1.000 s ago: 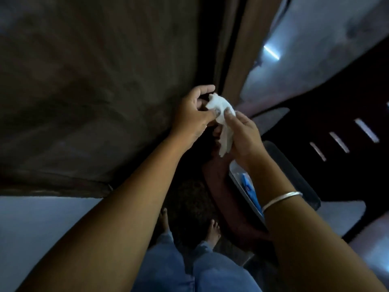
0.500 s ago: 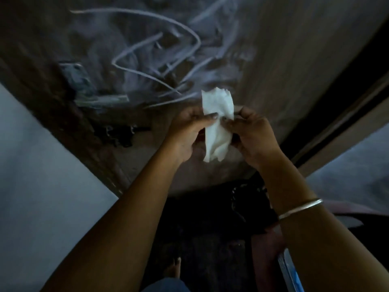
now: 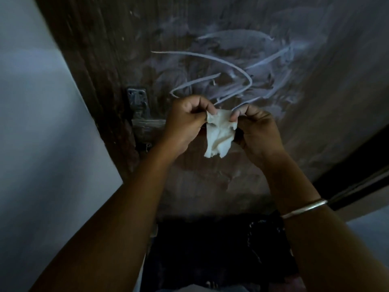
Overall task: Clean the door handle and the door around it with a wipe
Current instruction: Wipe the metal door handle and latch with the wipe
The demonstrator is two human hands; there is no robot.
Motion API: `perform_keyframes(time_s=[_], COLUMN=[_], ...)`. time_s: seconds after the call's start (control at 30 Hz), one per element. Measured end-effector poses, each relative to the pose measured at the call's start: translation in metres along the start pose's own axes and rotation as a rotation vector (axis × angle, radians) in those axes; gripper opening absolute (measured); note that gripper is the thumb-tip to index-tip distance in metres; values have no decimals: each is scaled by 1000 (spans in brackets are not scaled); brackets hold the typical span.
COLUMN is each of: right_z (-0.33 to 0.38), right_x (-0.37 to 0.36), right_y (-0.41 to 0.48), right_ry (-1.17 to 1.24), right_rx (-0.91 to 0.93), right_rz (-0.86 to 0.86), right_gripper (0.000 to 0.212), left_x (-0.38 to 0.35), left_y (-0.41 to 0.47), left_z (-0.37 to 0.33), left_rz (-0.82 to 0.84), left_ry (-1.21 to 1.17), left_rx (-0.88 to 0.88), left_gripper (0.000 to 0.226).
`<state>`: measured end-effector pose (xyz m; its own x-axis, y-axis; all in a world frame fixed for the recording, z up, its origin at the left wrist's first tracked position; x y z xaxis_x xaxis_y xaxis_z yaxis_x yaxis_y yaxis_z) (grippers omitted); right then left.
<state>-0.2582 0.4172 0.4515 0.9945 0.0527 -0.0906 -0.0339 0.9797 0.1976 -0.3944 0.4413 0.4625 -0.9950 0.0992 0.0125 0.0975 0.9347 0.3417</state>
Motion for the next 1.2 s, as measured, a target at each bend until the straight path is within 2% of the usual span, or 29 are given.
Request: perform_keyframes(time_s=[0.1,0.17,0.23,0.33,0.4,0.53,0.63,0.73,0.8,0.97,1.1,1.2], right_z=[7,9,10,12,10,0,0,2,1,13,16,11], right_x=[0,-2,-7,-7,-4,-5,-7,-10,-12,-17,-18,-26], right_y=[10,15,18,20,21,23,25,27,28,27,28,28], right_ry=[-16,10,61,125,81,-69,-28,-26,-44,-56,-83,-71], right_rx=[21,6,-24,-39,-48,-101,-84,-59,-48,72,115,96], right_rz=[-10,3,47,60,44,70,91,125,146,176,135,146], right_gripper=[41,40,37,29,21,25,22,26,29,29,40,31], left_x=[4,2,7,10,11,11,16,16,18,24,30,34], left_y=[4,2,4,5,6,7,4,-3,-4,-7,-13,-20], left_z=[4,7,0,-9,-12,-26,-16,-3,-6,-16,-2,0], left_rz=[-12,17,-23,-64,-83,-88,-112,-81,-88,-136,-147,-154], left_ry=[-63,-160,-92,71,107,106,90,67,79,86,-74,-155], left_rx=[146,264,223,119,72,-57,39,153,127,52,195,230], left_gripper=[31,17,2,27,33,42,56,32,23,29,29,15])
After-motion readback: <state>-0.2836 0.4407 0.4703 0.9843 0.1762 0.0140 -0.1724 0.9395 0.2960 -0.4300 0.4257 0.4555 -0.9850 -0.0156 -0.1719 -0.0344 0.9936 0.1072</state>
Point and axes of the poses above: each hand's wrist, its own y-axis towards the middle knuckle, its own x-axis out of the back of the hand, z = x × y, the point moved 10 cm from there along y, towards the middle knuckle
